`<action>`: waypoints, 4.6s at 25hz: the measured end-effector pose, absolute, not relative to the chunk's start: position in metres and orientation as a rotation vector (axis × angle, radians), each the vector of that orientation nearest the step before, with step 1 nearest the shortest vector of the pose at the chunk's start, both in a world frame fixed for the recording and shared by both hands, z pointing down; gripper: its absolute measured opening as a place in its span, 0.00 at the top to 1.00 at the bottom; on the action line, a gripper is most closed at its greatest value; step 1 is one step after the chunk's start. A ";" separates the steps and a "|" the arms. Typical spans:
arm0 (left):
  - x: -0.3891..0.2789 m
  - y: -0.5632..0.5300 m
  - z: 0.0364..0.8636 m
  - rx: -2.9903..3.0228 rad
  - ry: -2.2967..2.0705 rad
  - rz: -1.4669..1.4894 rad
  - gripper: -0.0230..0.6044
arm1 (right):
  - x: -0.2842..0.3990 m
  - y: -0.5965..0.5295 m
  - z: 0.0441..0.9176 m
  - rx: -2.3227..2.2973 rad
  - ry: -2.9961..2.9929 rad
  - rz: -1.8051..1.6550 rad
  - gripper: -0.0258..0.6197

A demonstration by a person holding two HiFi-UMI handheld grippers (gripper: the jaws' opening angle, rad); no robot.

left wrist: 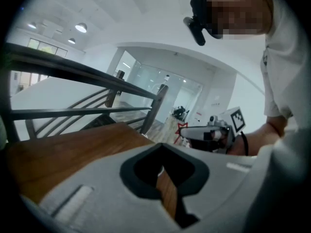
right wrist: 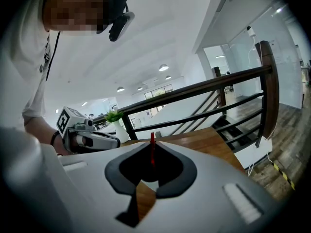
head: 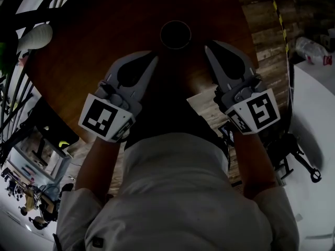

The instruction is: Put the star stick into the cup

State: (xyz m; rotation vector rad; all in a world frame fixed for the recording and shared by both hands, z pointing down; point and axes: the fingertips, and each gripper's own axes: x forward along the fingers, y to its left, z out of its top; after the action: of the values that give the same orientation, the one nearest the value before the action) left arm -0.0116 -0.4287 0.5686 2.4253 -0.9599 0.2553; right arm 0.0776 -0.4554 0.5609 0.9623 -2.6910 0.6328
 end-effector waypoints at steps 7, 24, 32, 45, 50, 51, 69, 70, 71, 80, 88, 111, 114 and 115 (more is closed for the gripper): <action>-0.011 -0.431 0.575 2.405 -0.944 0.256 0.96 | 0.078 -0.461 0.574 0.980 -2.662 0.668 0.92; -0.008 -0.414 0.549 2.452 -0.951 0.247 0.96 | 0.095 -0.447 0.552 1.052 -2.638 0.634 0.82; -0.007 -0.379 0.495 2.546 -0.986 0.214 0.96 | 0.100 -0.414 0.493 1.090 -2.697 0.506 0.82; 0.038 -0.307 0.394 2.684 -1.051 0.150 0.96 | 0.145 -0.327 0.381 1.113 -2.796 0.298 0.82; 0.063 -0.273 0.346 2.744 -1.067 0.118 0.96 | 0.159 -0.283 0.334 1.095 -2.846 0.223 0.83; 0.067 -0.267 0.338 2.756 -1.074 0.112 0.96 | 0.163 -0.275 0.326 1.090 -2.857 0.212 0.83; 0.104 -0.192 0.282 2.828 -1.180 0.131 0.96 | 0.200 -0.202 0.278 0.994 -2.952 0.139 0.95; 0.102 -0.189 0.281 2.826 -1.180 0.141 0.96 | 0.197 -0.199 0.279 0.981 -2.953 0.149 0.95; 0.099 -0.186 0.280 2.825 -1.179 0.151 0.96 | 0.194 -0.196 0.280 0.974 -2.953 0.154 0.95; 0.069 -0.171 0.283 2.840 -1.140 0.169 0.96 | 0.160 -0.183 0.289 0.974 -2.942 0.163 0.95; 0.022 -0.153 0.282 2.863 -1.077 0.146 0.96 | 0.115 -0.166 0.290 1.011 -2.925 0.162 0.95; -0.148 -0.030 0.293 2.879 -0.828 0.104 0.96 | -0.057 -0.034 0.288 1.236 -2.835 0.144 0.95; -0.143 -0.029 0.287 2.867 -0.791 0.073 0.96 | -0.046 -0.031 0.281 1.269 -2.805 0.151 0.95; -0.146 -0.026 0.287 2.866 -0.779 0.066 0.96 | -0.048 -0.027 0.280 1.279 -2.794 0.151 0.95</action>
State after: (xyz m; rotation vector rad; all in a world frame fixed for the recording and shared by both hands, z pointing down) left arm -0.1463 -0.0258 0.2870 2.8658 -0.7786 0.0660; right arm -0.0484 -0.0274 0.2801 1.2787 -2.7940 0.1507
